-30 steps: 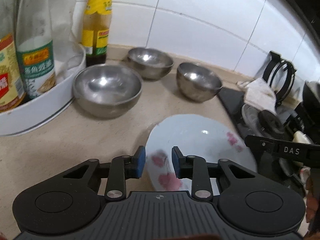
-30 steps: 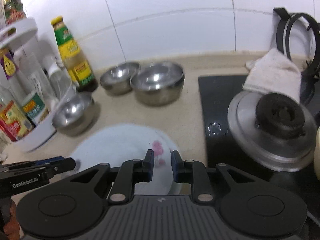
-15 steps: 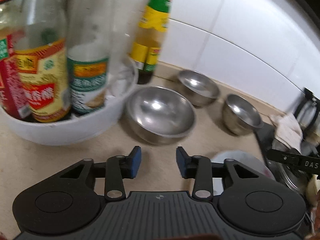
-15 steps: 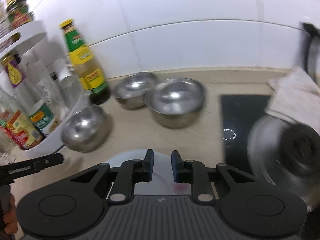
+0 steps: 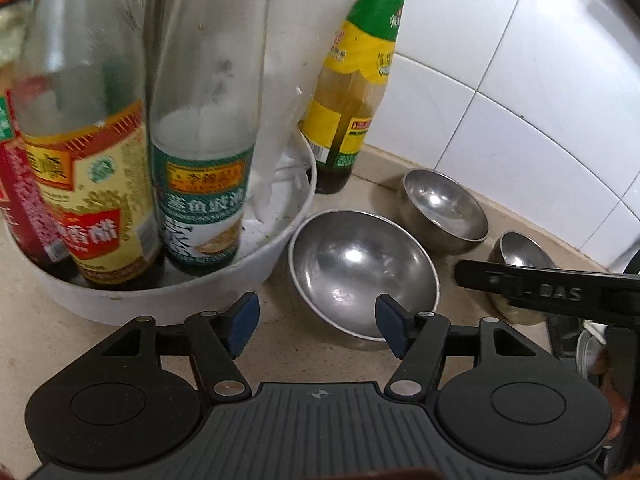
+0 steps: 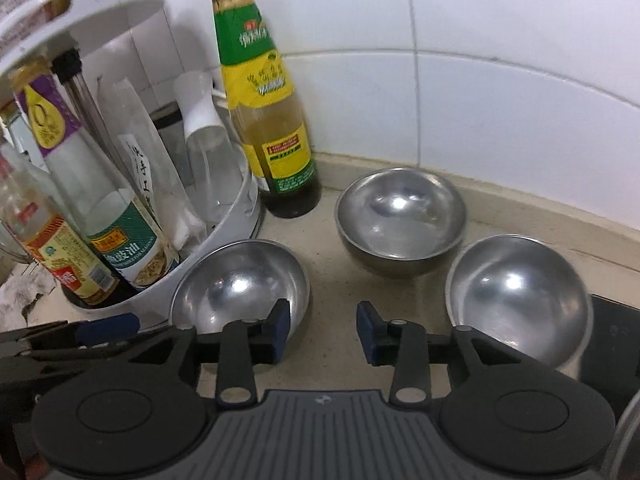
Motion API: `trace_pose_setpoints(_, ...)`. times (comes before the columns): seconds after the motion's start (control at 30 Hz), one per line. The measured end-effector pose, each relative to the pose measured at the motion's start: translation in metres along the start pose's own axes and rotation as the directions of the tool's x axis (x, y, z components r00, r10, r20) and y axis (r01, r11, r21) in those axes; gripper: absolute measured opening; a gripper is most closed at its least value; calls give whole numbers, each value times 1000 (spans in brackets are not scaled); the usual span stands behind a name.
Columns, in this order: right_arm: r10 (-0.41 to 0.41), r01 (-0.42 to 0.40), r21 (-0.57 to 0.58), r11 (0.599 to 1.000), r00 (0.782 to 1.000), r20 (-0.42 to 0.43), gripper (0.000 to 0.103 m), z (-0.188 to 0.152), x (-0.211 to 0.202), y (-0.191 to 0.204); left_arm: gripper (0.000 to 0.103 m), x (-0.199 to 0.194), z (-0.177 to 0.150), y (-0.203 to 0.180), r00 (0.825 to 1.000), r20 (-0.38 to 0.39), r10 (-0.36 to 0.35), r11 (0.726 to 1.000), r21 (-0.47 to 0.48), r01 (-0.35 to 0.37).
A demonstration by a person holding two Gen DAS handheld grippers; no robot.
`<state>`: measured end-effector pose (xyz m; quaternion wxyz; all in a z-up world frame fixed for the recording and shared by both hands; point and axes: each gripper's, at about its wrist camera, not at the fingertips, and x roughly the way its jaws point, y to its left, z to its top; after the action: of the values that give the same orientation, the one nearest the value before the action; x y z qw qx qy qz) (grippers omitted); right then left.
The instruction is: Organize plates and bowls
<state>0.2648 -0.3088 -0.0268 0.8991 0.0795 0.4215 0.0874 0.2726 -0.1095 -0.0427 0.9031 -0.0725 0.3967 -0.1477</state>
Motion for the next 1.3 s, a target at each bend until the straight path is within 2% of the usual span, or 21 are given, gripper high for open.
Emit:
trace_pose_setpoints(0.13,17,-17,-1,1000,999,-33,35,3,19,-3,71,10,1,-4,1000,-20,1,1000,1,-1)
trace_pose_setpoints(0.33,19,-21,-25,999,997,-76,35,3,41,-5,61,30,4,-9,998,-59,4,1000,-13,-5)
trace_pose_setpoints(0.37,28,-30,-26,999,996,-86,34,3,45,-5,60,33,5,-9,998,-60,7,1000,-14,-8)
trace_pose_setpoints(0.43,53,-55,-16,998,993,-103,23,3,51,-5,55,39,6,-7,998,-70,10,1000,-18,-12)
trace_pose_setpoints(0.47,63,-64,-3,998,991,-115,17,4,54,-6,47,42,7,-7,997,-77,5,1000,-19,-7)
trace_pose_setpoints(0.5,57,-57,4,998,991,-118,17,3,54,-7,42,45,7,-6,996,-90,0,1000,-21,-2)
trace_pose_setpoints(0.6,61,-62,-2,998,991,-121,15,-1,45,-10,37,44,5,-7,995,-104,-3,1000,-1,3)
trace_pose_setpoints(0.73,83,-78,44,996,987,-135,15,-9,22,-23,37,30,-4,-17,991,-121,-51,998,26,55)
trace_pose_setpoints(0.83,93,-82,77,994,984,-151,15,-14,13,-31,41,23,-9,-25,987,-139,-83,994,62,92)
trace_pose_setpoints(0.97,56,-45,69,997,985,-164,16,-19,18,-34,45,28,-9,-28,988,-147,-56,994,84,68)
trace_pose_setpoints(1.03,59,-49,77,996,988,-143,16,-17,11,-35,44,21,-5,-28,991,-128,-51,995,83,62)
trace_pose_setpoints(1.13,25,-22,40,999,996,-84,17,-7,-9,-40,48,7,5,-31,997,-68,-24,993,114,32)
trace_pose_setpoints(1.2,11,-10,36,999,999,-37,17,6,-22,-48,50,-1,15,-34,999,-29,-33,993,109,36)
trace_pose_setpoints(1.3,-60,59,26,998,998,11,20,33,-25,-60,52,2,36,-48,999,4,-47,991,123,46)
